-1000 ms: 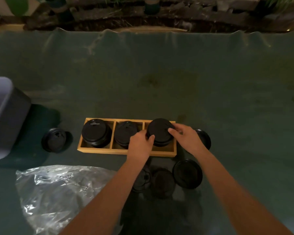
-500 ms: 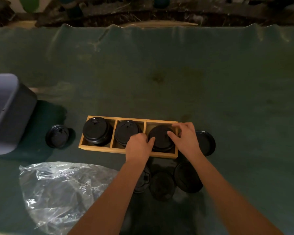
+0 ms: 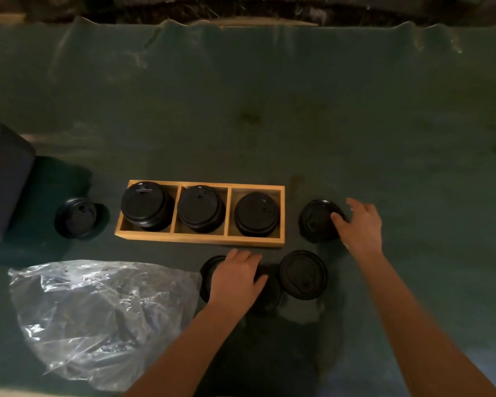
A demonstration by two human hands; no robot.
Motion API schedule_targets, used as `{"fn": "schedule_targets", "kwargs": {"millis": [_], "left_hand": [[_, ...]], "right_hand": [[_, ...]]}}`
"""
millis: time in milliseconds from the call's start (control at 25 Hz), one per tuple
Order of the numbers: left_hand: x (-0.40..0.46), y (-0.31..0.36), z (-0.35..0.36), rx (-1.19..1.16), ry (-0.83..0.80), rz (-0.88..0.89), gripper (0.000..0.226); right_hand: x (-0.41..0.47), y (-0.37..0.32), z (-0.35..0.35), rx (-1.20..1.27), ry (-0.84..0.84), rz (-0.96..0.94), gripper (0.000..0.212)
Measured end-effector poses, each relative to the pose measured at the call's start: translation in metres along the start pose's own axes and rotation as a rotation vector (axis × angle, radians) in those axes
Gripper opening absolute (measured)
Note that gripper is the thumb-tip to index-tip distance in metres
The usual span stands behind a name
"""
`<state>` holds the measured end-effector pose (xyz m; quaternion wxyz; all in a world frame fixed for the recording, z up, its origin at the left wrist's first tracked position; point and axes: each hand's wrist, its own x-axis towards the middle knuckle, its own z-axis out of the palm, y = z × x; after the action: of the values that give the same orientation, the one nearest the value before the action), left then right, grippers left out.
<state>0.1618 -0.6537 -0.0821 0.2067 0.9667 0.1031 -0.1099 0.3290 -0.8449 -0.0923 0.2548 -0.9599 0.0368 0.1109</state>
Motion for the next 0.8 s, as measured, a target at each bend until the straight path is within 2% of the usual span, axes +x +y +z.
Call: {"fn": "schedule_targets", "kwargs": {"millis": [80, 160, 280, 360, 440, 520, 680, 760, 800], "left_hand": [[0.000, -0.001, 0.010, 0.140, -0.072, -0.008, 0.041], [0.001, -0.004, 0.012, 0.196, -0.051, 0.003, 0.038], [0.005, -0.008, 0.008, 0.207, -0.053, -0.005, 0.042], [0.007, -0.011, 0.004, 0.213, -0.101, 0.018, 0.060], [0.004, -0.012, 0.004, 0.270, -0.188, 0.060, 0.088], [-0.004, -0.011, 0.008, 0.354, -0.263, 0.102, 0.102], [-0.016, -0.006, 0.013, 0.395, -0.191, 0.120, 0.093], [-0.019, -0.006, 0.008, 0.289, -0.132, 0.082, 0.092], [-0.020, -0.005, 0.002, 0.158, -0.113, 0.048, 0.092]], "right_hand": [[0.002, 0.007, 0.006, -0.015, -0.094, 0.022, 0.047], [0.002, 0.006, 0.012, 0.029, -0.066, 0.016, 0.035], [-0.003, 0.007, 0.014, 0.165, 0.002, 0.114, 0.022], [-0.007, 0.010, 0.013, 0.232, 0.028, 0.184, 0.020], [-0.012, 0.014, 0.010, 0.269, 0.038, 0.216, 0.018], [-0.018, 0.016, 0.006, 0.343, 0.039, 0.248, 0.017], [-0.030, 0.017, -0.005, 0.476, 0.043, 0.268, 0.015], [-0.039, 0.017, -0.015, 0.548, 0.063, 0.259, 0.014], [-0.045, 0.017, -0.020, 0.589, 0.070, 0.252, 0.014]]}}
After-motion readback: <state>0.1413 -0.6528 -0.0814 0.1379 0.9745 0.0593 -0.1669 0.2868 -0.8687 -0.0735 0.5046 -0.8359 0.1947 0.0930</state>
